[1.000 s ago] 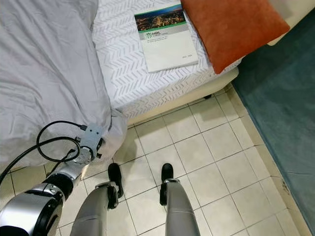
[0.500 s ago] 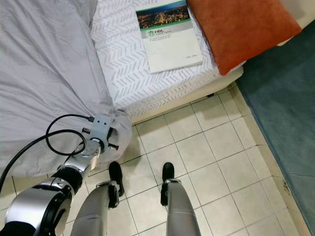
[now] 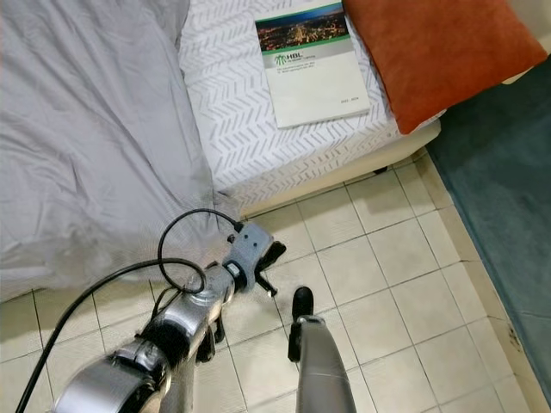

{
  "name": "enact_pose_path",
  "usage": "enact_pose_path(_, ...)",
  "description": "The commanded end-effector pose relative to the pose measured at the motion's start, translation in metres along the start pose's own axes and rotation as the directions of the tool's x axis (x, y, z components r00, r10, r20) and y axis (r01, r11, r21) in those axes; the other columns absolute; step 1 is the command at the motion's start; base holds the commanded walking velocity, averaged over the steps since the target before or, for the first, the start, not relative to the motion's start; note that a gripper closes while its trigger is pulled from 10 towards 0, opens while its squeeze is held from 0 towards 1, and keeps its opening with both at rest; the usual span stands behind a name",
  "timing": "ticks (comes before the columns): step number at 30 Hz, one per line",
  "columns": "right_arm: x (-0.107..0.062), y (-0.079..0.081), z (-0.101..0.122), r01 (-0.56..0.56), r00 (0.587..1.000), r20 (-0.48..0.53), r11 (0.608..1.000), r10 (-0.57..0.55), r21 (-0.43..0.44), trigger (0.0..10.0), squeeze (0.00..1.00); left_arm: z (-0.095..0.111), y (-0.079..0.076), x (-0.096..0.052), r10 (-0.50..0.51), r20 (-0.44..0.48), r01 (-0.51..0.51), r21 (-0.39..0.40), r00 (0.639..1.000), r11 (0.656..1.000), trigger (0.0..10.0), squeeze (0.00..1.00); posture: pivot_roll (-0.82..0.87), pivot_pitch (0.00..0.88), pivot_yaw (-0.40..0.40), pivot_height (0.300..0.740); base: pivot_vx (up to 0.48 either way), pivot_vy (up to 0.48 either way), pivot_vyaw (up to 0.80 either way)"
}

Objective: Clean up the room

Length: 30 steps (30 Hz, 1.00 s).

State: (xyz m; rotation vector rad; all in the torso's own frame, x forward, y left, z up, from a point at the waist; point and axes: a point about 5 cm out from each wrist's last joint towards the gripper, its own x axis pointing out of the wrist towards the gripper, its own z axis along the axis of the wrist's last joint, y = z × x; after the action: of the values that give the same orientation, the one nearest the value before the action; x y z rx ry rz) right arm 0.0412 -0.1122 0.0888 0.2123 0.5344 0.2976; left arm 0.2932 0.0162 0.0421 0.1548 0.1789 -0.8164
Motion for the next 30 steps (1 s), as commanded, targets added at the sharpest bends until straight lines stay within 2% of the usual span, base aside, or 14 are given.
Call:
enact_pose_path(1, -0.009, 0.016, -0.026, -0.088, 0.985, -0.14, 0.993, 0.098, 0.076, 10.0, 0.0, 0.015, -0.098, 0.027, -0.206, 0.066, 0.214, -0.157, 0.976, 0.964, 0.0, 0.0, -0.29, 0.64, 0.022, 0.74, 0.0, 0.0, 0.0)
enact_pose_path(2, -0.006, 0.009, -0.03, -0.079, 0.985, -0.148, 0.995, 0.086, 0.057, 10.0, 0.0, 0.014, -0.104, 0.025, -0.124, 0.082, 0.138, -0.199, 0.989, 0.97, 0.0, 0.0, -0.28, 0.625, 0.023, 0.74, 0.0, 0.0, 0.0)
enact_pose_path(3, 0.0, 0.005, -0.027, -0.073, 0.989, -0.127, 0.996, 0.078, 0.047, 10.0, 0.0, 0.015, -0.087, 0.022, -0.029, 0.1, 0.05, -0.213, 0.995, 0.976, 10.0, 0.0, -0.27, 0.597, 0.025, 0.74, 0.0, 0.0, 0.0)
enact_pose_path(4, 0.0, 0.005, -0.027, -0.073, 0.989, -0.127, 0.996, 0.078, 0.047, 10.0, 0.0, 0.015, -0.087, 0.022, -0.029, 0.1, 0.05, -0.213, 0.995, 0.976, 10.0, 0.0, -0.27, 0.597, 0.025, 0.74, 0.0, 0.0, 0.0)
enact_pose_path(6, 0.012, -0.002, -0.024, -0.064, 0.994, -0.089, 0.997, 0.066, 0.032, 10.0, 0.0, 0.012, -0.058, 0.012, 0.084, 0.12, -0.058, -0.206, 0.989, 0.977, 10.0, 0.0, -0.25, 0.525, 0.034, 0.74, 0.0, 0.0, 0.0)
enact_pose_path(7, 0.012, -0.002, -0.024, -0.064, 0.994, -0.089, 0.997, 0.066, 0.032, 10.0, 0.0, 0.012, -0.058, 0.012, 0.084, 0.12, -0.058, -0.206, 0.989, 0.977, 10.0, 0.0, -0.25, 0.525, 0.034, 0.74, 0.0, 0.0, 0.0)
enact_pose_path(8, 0.02, -0.008, -0.018, -0.047, 0.998, -0.051, 0.999, 0.048, 0.022, 10.0, 0.0, 0.01, -0.037, 0.001, 0.145, 0.131, -0.119, -0.192, 0.981, 0.974, 10.0, 0.0, -0.24, 0.501, 0.037, 0.74, 0.0, 0.0, 0.0)
enact_pose_path(9, 0.043, -0.028, -0.006, 0.018, 0.999, 0.047, 1.0, -0.019, 0.013, 10.0, 0.0, -0.001, 0.002, -0.026, 0.248, 0.118, -0.236, -0.109, 0.962, 0.966, 10.0, 0.0, -0.18, 0.386, 0.054, 0.74, 0.0, 0.0, 0.0)
enact_pose_path(12, 0.052, -0.036, -0.001, 0.046, 0.996, 0.081, 0.999, -0.048, 0.02, 10.0, 0.0, -0.003, 0.018, -0.037, 0.29, 0.11, -0.283, -0.072, 0.951, 0.956, 10.0, 0.07, -0.17, 0.363, 0.057, 0.74, 0.0, 0.0, 0.0)
enact_pose_path(13, 0.073, -0.054, 0.018, 0.113, 0.979, 0.164, 0.993, -0.118, 0.035, 10.0, 0.0, -0.005, 0.052, -0.06, 0.376, 0.075, -0.378, 0.018, 0.924, 0.926, 10.0, 1.0, -0.13, 0.293, 0.068, 0.74, 0.0, 0.0, 0.0)
enact_pose_path(15, 0.079, -0.06, 0.024, 0.131, 0.972, 0.189, 0.99, -0.137, 0.043, 10.0, 0.0, -0.004, 0.061, -0.067, 0.403, 0.064, -0.406, 0.042, 0.913, 0.913, 10.0, 1.0, -0.13, 0.293, 0.068, 0.74, 0.0, 0.0, 0.0)
enact_pose_path(19, 0.116, -0.079, 0.058, 0.137, 0.935, 0.317, 0.987, -0.158, 0.089, 10.0, 0.0, 0.011, 0.101, -0.107, 0.567, 0.128, -0.577, 0.067, 0.814, 0.814, 10.0, 1.0, -0.06, 0.105, 0.08, 0.74, 0.0, 0.0, 0.0)
enact_pose_path(23, 0.131, -0.092, 0.077, 0.152, 0.9, 0.394, 0.982, -0.185, 0.113, 10.0, 0.0, 0.005, 0.103, -0.139, 0.641, 0.096, -0.648, 0.074, 0.762, 0.758, 10.0, 1.0, -0.03, 0.004, 0.067, 0.74, 0.0, 0.0, 0.0)
enact_pose_path(30, 0.132, -0.104, 0.086, 0.182, 0.88, 0.429, 0.978, -0.206, 0.097, 10.0, 0.0, -0.009, 0.098, -0.159, 0.709, 0.032, -0.71, 0.025, 0.704, 0.704, 10.0, 1.0, -0.01, 0.0, 0.029, 0.74, 0.0, 0.0, 0.0)
